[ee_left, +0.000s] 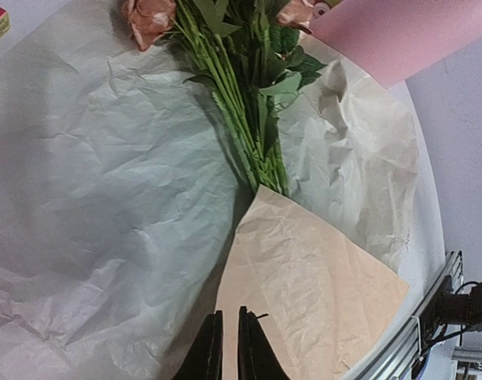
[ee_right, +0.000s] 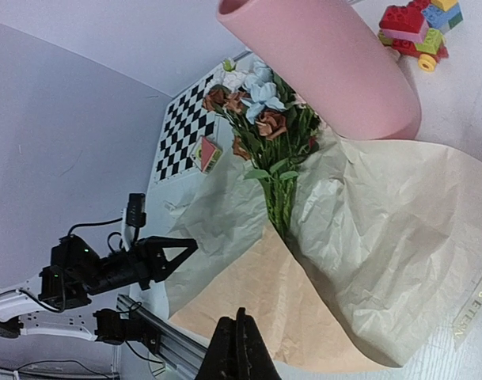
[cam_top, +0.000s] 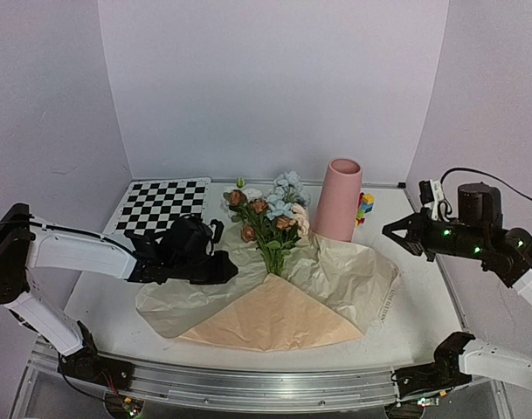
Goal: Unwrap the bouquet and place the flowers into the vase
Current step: Unfold the wrapping paper at the center of the board.
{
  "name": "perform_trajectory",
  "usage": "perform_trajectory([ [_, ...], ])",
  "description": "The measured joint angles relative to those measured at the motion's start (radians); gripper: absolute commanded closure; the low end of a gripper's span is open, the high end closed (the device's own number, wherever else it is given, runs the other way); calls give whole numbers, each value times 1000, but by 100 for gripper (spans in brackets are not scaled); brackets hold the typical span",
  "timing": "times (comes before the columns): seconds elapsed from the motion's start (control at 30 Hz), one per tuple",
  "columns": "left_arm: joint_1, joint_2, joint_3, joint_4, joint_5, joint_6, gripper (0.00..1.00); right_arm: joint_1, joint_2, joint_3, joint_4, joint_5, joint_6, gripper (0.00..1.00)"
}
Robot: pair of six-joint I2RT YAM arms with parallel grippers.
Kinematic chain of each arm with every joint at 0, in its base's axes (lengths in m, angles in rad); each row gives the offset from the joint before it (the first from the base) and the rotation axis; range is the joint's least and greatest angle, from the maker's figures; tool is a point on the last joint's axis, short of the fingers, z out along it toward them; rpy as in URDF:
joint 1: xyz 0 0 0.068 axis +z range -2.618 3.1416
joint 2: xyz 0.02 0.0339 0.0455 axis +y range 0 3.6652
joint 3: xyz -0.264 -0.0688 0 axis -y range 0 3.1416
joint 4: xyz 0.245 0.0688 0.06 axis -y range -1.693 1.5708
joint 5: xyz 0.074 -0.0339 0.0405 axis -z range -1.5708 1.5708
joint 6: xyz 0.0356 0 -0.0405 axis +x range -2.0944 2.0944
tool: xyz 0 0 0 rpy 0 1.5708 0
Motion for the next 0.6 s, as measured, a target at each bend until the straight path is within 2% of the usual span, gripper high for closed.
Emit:
perform_trajectory([
  [0.33, -19, -10, -19, -5, 109, 5, 89, 0, 5, -115, -37, 3, -65, 89],
  [0.47, -23, -9, -30, -24, 130, 5, 85, 0, 62, -193, -6, -15, -102, 76],
  [0.6, -35, 0, -31, -28, 141, 6, 71, 0, 121, -268, 56, -52, -137, 64],
])
